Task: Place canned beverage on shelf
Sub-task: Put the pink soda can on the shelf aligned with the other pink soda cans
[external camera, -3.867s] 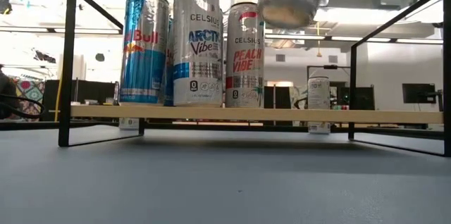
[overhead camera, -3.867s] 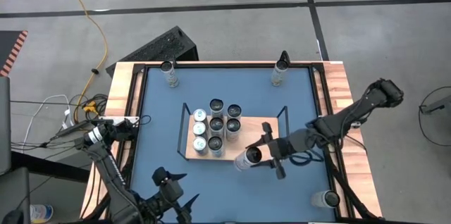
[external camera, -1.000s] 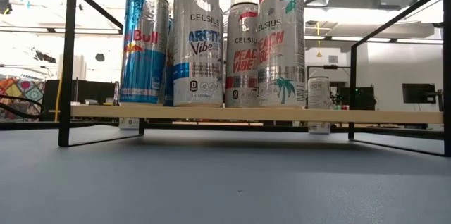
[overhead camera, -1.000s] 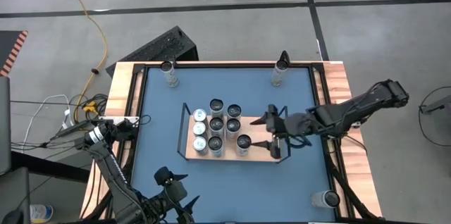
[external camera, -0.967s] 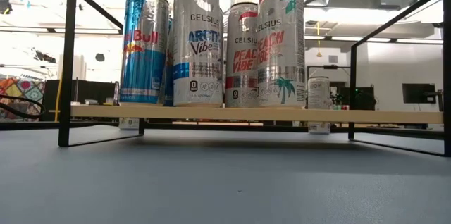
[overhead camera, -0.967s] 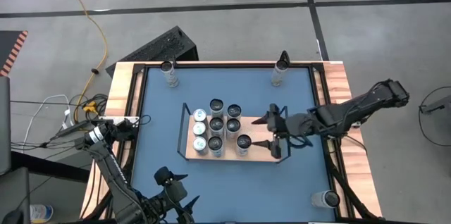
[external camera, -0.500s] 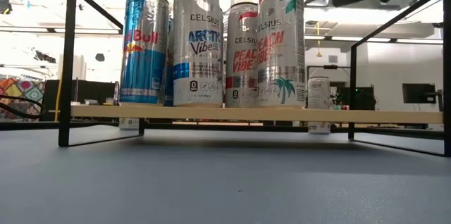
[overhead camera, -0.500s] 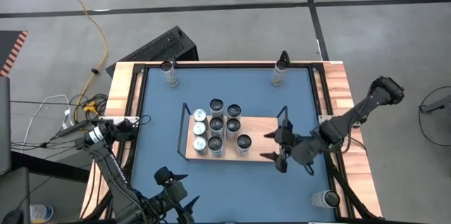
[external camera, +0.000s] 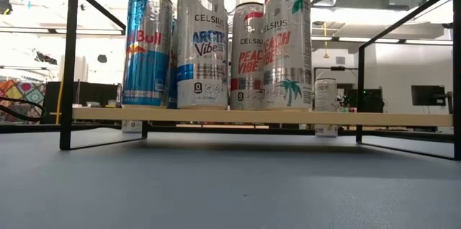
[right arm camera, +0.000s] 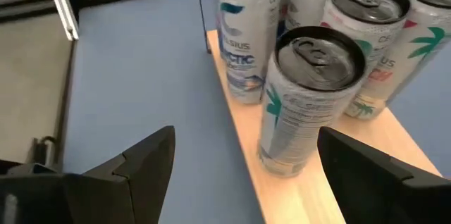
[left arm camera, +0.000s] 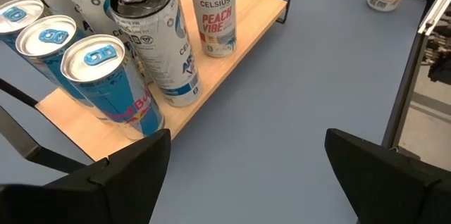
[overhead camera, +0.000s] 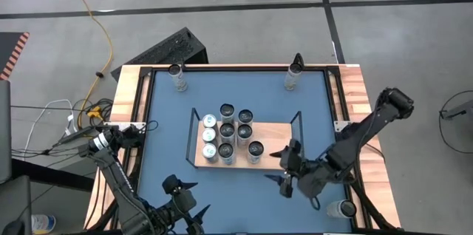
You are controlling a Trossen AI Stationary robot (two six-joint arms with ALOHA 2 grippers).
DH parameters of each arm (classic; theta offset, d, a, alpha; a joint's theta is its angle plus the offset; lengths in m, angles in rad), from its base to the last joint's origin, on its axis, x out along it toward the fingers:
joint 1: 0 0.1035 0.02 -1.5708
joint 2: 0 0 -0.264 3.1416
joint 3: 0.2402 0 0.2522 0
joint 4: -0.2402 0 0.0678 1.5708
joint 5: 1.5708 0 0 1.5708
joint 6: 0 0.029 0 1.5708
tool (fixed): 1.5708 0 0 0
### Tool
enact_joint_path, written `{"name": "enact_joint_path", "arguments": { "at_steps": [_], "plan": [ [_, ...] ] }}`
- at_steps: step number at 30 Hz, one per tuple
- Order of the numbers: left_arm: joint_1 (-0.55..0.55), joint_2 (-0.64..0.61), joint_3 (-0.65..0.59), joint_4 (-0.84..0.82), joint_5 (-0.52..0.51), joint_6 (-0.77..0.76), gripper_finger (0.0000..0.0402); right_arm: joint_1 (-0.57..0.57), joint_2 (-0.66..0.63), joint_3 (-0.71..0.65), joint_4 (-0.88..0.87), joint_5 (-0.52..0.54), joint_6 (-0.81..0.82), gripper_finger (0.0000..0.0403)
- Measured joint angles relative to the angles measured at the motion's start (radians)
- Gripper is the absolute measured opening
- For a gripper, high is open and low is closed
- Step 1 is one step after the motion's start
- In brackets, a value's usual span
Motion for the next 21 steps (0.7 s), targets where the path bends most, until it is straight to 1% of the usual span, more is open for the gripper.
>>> {"name": "enact_joint_path", "arguments": {
  "at_steps": [3, 5, 9, 13, 16, 21],
  "plan": [
    [0.000, 0.000, 0.000, 0.001, 0.000, -0.001, 0.0361, 0.016, 0.051, 0.048, -0.035, 0.022, 0.007, 0.0329],
    [0.000, 0.000, 0.000, 0.000, -0.001, 0.008, 0.0361, 0.025, 0.076, 0.073, -0.083, 0.045, 0.042, 0.0329],
    [0.000, 0.000, 0.000, 0.000, -0.001, 0.008, 0.0361, 0.025, 0.129, 0.116, -0.162, 0.097, 0.160, 0.0329],
    [0.000, 0.000, 0.000, 0.000, -0.002, -0.002, 0.0361, 0.026, 0.165, 0.133, -0.236, 0.162, 0.333, 0.0329],
    [0.000, 0.000, 0.000, 0.001, -0.010, -0.003, 0.0361, 0.030, 0.183, 0.133, -0.267, 0.163, 0.449, 0.0329],
    [0.000, 0.000, 0.000, 0.001, -0.018, -0.004, 0.0361, 0.031, 0.204, 0.133, -0.301, 0.156, 0.512, 0.0329]
  ]
}}
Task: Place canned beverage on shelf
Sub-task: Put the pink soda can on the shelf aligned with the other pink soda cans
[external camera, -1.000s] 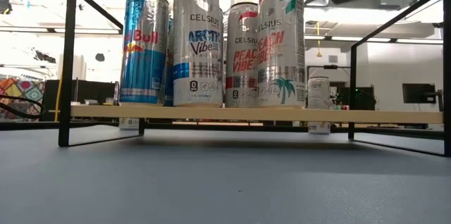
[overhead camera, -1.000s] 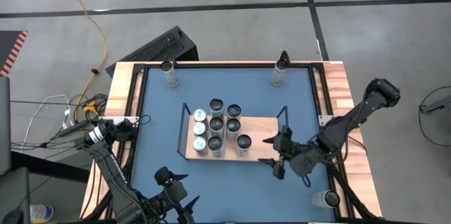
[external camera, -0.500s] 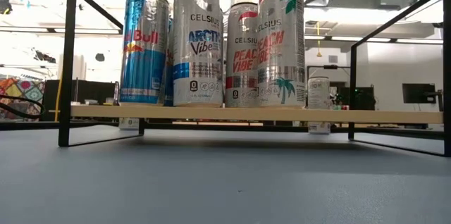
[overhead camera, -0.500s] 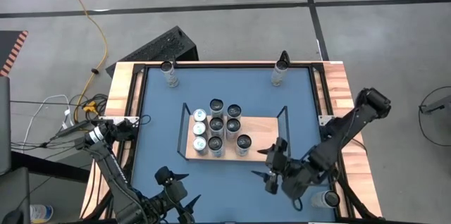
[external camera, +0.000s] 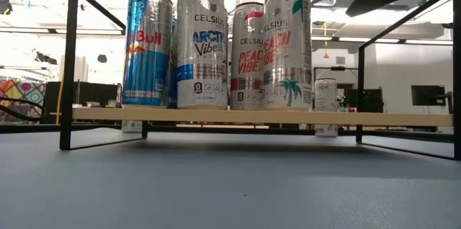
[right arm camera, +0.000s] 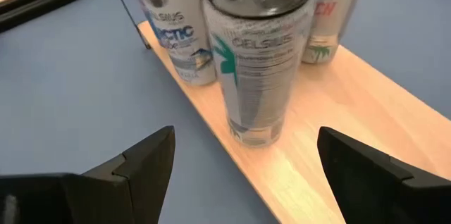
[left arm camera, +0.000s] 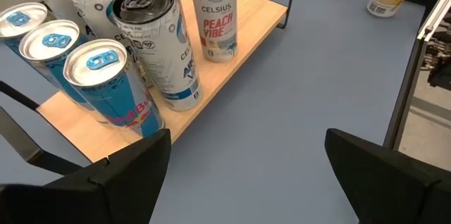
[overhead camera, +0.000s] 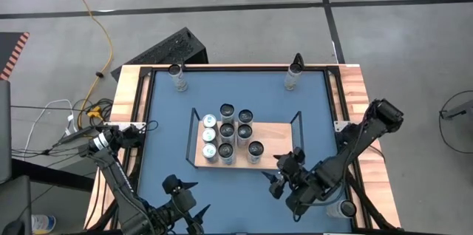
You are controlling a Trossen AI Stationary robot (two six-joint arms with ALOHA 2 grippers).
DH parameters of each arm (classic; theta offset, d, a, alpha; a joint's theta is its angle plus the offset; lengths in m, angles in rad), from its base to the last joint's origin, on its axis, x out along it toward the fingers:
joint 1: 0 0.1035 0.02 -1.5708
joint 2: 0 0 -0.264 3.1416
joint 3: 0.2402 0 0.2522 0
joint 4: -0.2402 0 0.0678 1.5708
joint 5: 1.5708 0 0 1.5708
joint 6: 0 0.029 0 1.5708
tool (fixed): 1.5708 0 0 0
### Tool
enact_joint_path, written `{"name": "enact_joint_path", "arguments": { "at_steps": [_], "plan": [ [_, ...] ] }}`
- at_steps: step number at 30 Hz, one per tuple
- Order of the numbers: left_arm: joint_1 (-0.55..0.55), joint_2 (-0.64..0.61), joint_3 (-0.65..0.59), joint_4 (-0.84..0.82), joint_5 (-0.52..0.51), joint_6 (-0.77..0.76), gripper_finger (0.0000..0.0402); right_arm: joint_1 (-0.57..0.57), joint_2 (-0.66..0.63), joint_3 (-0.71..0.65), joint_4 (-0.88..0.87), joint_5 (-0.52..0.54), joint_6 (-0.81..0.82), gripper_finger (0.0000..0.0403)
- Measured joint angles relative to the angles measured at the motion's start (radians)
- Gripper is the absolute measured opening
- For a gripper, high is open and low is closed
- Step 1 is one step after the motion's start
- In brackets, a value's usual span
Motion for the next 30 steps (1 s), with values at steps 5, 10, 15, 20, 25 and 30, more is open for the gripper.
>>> {"name": "enact_joint_path", "arguments": {
  "at_steps": [5, 10, 15, 20, 25, 30],
  "plan": [
    [0.000, 0.000, 0.000, 0.007, -0.003, 0.000, 0.0361, 0.000, -0.001, 0.000, -0.029, 0.002, 0.048, 0.0329],
    [0.000, 0.000, 0.000, 0.013, -0.006, 0.000, 0.0361, -0.001, -0.001, 0.000, -0.027, 0.001, 0.053, 0.0329],
    [0.000, 0.000, 0.000, 0.012, -0.007, 0.001, 0.0361, -0.002, 0.011, 0.001, -0.047, 0.009, 0.072, 0.0329],
    [0.000, 0.000, 0.000, 0.013, -0.009, 0.001, 0.0361, -0.002, 0.011, 0.001, -0.051, 0.008, 0.082, 0.0329],
    [0.000, 0.000, 0.000, 0.016, -0.009, 0.002, 0.0361, -0.012, 0.011, 0.001, -0.052, 0.021, 0.090, 0.0329],
    [0.000, 0.000, 0.000, 0.016, -0.009, 0.002, 0.0361, -0.025, 0.012, 0.000, -0.047, 0.031, 0.090, 0.0329]
  ]
}}
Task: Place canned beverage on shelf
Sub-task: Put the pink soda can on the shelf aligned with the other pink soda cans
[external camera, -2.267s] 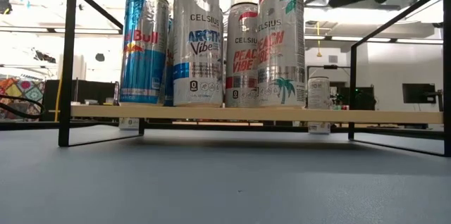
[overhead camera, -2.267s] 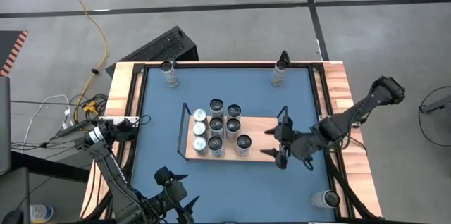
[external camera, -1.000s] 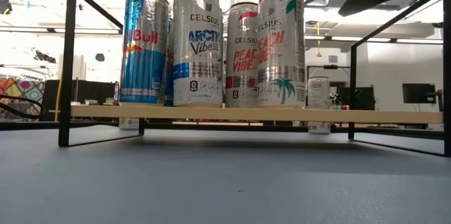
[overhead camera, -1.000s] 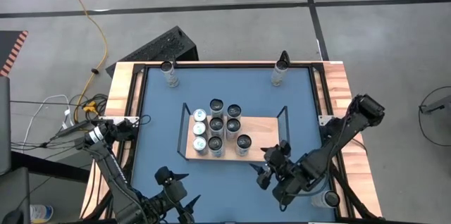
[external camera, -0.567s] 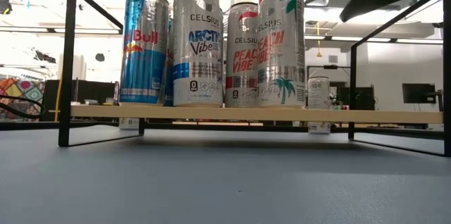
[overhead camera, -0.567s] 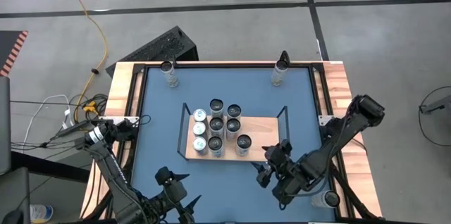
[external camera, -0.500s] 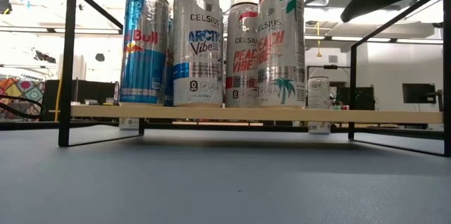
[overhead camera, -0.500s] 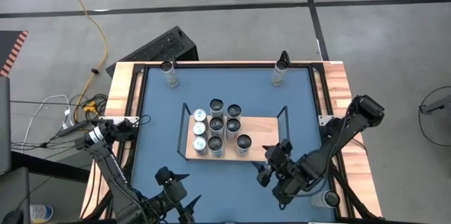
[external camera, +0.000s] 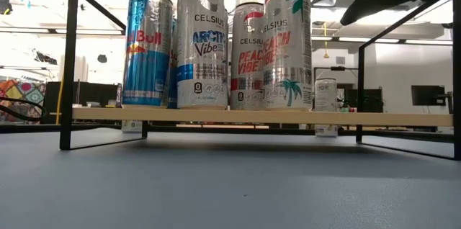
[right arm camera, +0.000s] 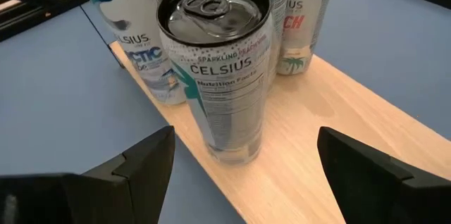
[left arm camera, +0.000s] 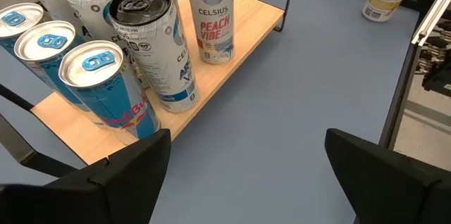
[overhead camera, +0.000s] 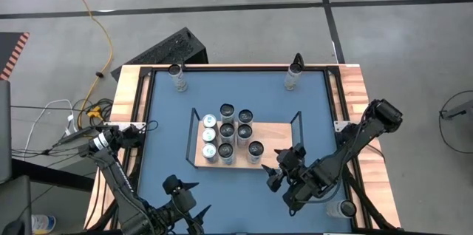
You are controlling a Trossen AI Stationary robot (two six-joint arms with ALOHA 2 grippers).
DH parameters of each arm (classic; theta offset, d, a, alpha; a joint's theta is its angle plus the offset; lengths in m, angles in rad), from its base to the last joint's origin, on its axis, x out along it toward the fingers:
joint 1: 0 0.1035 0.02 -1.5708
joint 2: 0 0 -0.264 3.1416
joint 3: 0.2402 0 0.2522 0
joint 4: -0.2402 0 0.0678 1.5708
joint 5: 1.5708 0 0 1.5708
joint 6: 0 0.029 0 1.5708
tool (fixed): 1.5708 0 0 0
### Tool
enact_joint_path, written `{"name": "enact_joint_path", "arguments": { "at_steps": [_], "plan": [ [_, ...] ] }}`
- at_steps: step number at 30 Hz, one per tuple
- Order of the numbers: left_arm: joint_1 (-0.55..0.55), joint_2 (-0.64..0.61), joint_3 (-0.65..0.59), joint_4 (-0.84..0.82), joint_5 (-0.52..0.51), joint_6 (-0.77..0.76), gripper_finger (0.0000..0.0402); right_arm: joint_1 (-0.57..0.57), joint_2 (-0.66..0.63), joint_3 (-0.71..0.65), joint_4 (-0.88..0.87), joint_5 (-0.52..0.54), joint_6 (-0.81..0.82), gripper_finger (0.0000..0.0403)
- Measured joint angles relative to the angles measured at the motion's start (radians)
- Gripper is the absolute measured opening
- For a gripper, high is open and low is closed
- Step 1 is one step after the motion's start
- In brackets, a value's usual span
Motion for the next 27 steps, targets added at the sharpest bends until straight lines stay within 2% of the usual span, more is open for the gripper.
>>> {"name": "enact_joint_path", "arguments": {
  "at_steps": [9, 18, 27],
  "plan": [
    [0.000, 0.000, 0.000, 0.000, 0.000, 0.000, 0.0361, -0.009, 0.001, -0.001, 0.012, 0.042, 0.001, 0.0329],
    [0.000, 0.000, 0.000, 0.001, 0.001, 0.000, 0.0361, -0.046, 0.068, 0.000, 0.078, 0.055, -0.068, 0.0329],
    [0.000, 0.000, 0.000, 0.000, 0.002, 0.000, 0.0361, -0.074, 0.067, -0.001, 0.168, 0.064, -0.182, 0.0329]
  ]
}}
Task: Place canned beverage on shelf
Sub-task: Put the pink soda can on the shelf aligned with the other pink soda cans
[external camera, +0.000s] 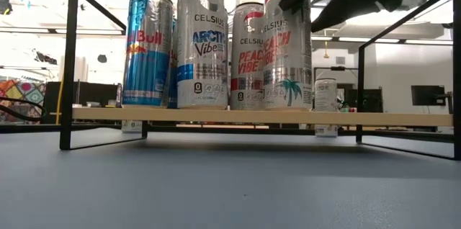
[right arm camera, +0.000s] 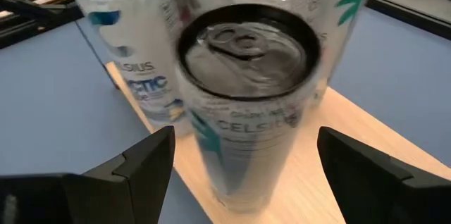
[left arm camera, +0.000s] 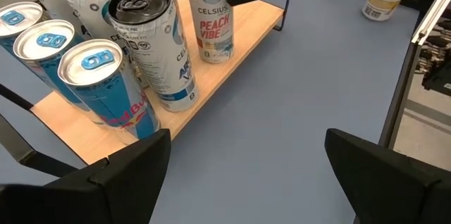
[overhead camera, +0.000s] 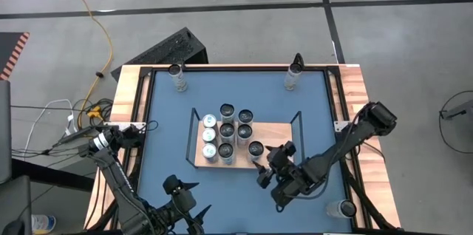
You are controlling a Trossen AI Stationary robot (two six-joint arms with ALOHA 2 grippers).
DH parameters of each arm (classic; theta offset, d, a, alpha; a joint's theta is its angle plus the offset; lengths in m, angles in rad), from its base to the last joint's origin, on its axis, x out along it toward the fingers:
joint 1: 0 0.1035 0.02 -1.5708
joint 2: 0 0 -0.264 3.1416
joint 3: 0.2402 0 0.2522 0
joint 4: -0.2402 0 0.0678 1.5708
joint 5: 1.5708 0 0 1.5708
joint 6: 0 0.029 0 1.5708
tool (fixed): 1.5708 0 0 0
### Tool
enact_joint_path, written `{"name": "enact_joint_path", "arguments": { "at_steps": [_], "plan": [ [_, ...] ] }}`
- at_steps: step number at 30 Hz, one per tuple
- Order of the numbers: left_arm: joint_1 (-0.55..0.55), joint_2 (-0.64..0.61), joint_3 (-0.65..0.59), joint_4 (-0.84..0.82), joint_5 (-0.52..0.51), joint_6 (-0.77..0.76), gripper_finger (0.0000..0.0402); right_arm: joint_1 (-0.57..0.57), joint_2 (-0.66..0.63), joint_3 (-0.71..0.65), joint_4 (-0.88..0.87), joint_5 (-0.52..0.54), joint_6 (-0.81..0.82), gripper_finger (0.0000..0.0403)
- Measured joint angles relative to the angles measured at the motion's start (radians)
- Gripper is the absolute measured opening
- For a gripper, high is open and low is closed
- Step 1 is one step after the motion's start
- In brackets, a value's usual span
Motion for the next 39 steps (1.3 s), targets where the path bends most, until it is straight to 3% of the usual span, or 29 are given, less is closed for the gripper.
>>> {"name": "enact_joint_path", "arguments": {
  "at_steps": [22, 39],
  "plan": [
    [-0.002, 0.000, 0.000, 0.000, -0.001, 0.016, 0.0361, -0.074, 0.039, 0.004, 0.109, 0.000, -0.117, 0.0323],
    [-0.002, 0.000, 0.000, 0.001, 0.010, 0.019, 0.0361, -0.018, 0.073, 0.000, 0.114, -0.019, -0.119, 0.0194]
  ]
}}
